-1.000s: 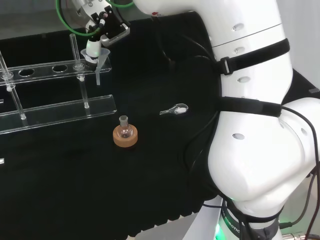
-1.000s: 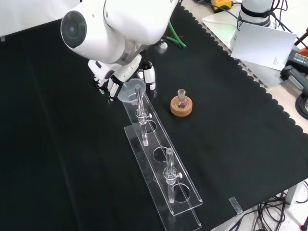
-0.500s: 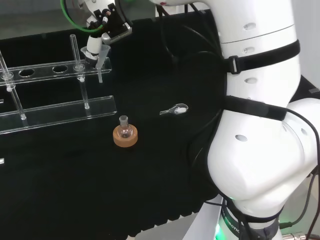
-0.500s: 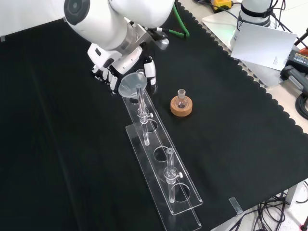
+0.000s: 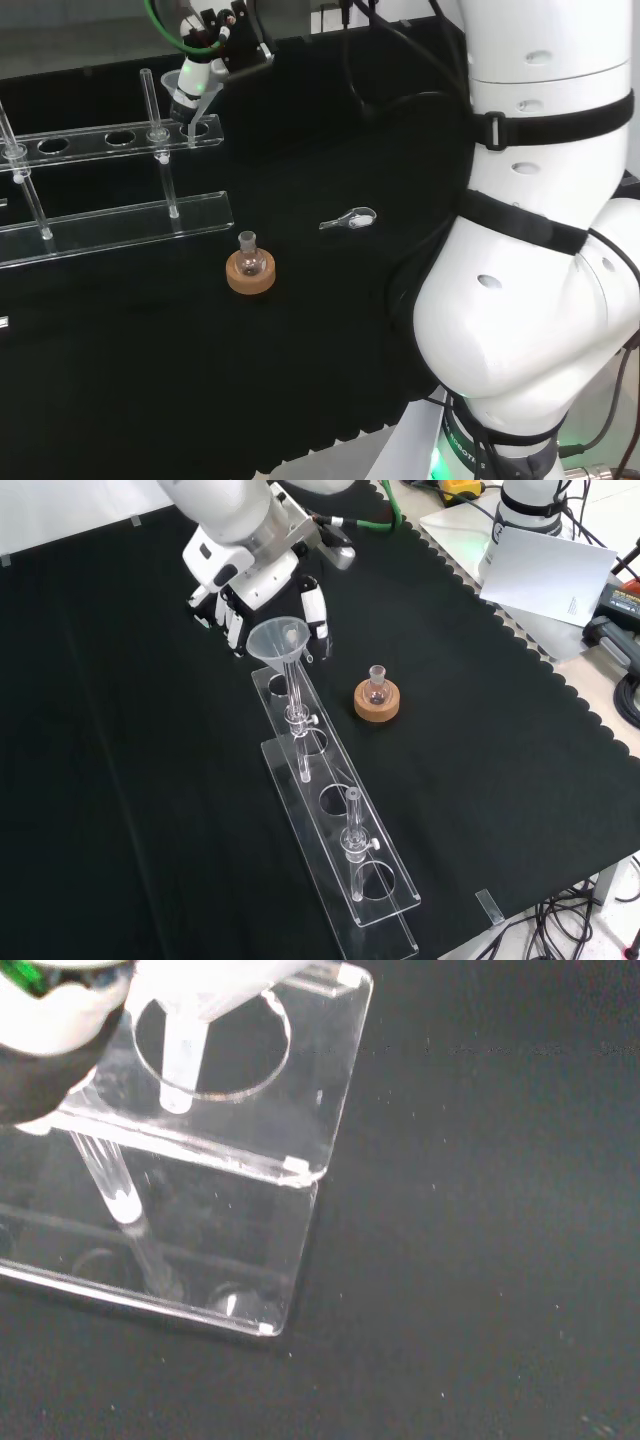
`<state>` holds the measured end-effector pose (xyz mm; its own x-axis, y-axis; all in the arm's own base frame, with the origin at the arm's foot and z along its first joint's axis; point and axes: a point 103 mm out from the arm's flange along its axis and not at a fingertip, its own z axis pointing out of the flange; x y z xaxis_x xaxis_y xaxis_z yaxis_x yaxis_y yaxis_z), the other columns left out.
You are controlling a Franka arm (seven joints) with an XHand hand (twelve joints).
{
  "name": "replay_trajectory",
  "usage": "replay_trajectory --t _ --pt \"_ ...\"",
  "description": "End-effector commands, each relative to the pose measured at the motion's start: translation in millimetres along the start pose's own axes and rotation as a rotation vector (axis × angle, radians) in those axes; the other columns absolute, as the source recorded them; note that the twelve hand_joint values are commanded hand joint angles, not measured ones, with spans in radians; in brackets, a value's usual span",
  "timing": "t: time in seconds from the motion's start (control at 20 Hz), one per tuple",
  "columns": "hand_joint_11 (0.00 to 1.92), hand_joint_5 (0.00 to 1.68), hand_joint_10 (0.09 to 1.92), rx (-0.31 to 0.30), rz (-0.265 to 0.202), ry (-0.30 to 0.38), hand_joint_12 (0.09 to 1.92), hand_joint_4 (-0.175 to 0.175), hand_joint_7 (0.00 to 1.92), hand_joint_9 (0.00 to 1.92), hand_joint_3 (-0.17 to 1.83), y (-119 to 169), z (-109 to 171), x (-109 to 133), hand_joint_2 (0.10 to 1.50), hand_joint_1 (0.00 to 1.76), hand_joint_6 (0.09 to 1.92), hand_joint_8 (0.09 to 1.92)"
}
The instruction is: Pick up the funnel from the transparent funnel stand.
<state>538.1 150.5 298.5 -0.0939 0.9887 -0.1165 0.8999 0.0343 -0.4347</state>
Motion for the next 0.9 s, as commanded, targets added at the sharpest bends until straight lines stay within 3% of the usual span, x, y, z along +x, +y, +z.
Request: replay_trajectory --t 0.05,0.35,0.8,0.9 --pt "0.00 0.98 0.42 -0.068 -0.016 0.037 1.45 0.133 1.11 0.82 0.65 -12 -17 -5 0.57 0.87 0.67 0.65" --pt "0.00 1.02 0.40 -0.099 -0.029 0.019 1.46 0.155 1.14 0.85 0.67 -22 -34 -6 0.58 0.88 0.66 0.65" --pt "0.00 1.06 0.40 -0.133 -0.009 0.006 1.46 0.175 1.19 0.89 0.69 -33 -51 -16 0.58 0.88 0.67 0.67" --pt "0.00 1.10 0.39 -0.150 0.036 0.021 1.47 0.175 1.21 0.91 0.52 -46 -57 -14 0.74 1.00 0.79 0.67"
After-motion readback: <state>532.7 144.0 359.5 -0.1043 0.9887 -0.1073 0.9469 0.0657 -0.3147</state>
